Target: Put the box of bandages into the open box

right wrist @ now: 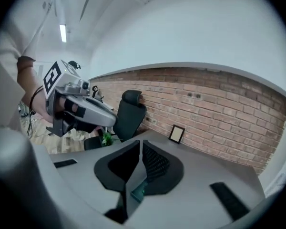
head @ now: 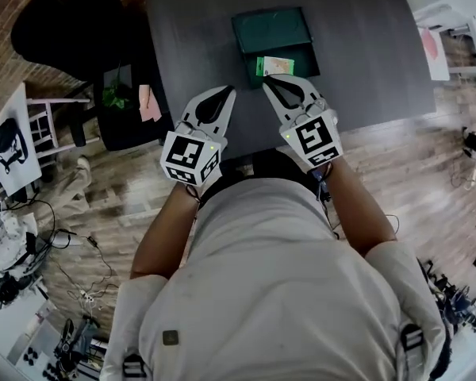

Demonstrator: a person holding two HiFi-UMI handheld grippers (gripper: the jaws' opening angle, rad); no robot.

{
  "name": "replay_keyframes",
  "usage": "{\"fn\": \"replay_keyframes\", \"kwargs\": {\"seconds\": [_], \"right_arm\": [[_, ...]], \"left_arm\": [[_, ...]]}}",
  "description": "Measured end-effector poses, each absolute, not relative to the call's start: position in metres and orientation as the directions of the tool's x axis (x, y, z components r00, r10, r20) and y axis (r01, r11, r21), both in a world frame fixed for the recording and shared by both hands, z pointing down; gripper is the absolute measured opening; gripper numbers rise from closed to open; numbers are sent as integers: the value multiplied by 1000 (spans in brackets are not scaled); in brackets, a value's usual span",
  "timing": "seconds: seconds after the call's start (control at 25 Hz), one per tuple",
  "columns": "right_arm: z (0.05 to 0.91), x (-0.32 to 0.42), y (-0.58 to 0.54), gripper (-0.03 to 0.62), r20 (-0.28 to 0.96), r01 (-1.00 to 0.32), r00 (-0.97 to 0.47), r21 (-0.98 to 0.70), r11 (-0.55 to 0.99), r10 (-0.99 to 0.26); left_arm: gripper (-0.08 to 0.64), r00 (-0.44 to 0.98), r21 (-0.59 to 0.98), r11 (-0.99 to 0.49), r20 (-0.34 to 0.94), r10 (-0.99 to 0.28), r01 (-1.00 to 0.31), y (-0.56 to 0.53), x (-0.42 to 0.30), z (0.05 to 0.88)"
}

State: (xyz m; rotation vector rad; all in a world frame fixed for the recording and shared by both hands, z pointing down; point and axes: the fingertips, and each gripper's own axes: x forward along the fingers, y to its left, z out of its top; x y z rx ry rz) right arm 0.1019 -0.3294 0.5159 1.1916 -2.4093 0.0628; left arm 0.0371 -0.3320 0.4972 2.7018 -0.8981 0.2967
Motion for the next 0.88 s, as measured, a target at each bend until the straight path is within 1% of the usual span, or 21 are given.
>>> {"fn": "replay_keyframes", "kwargs": {"seconds": [0.24,0.52,0.72,0.88], "right_arm": [[463,66,-286,25,298,-805,-508,169,569,-808],[417,41,-254,21,185,-858,-472,126,497,-862],[396,34,-234,21,141,-883,-433,135,450,-890],[384,29,-214,21,136,-899,-399,139,416,-907]], "left_arm": [[15,806,152,-795,204,-556,-587,-298,2,455],[15,827,103,-821,124,-549,-561,-271,-30,413],[15,836,88,-832,81,-542,-548,-254,-46,389],[15,847,96,-842,41,-530,-531,-243,-57,375]]}}
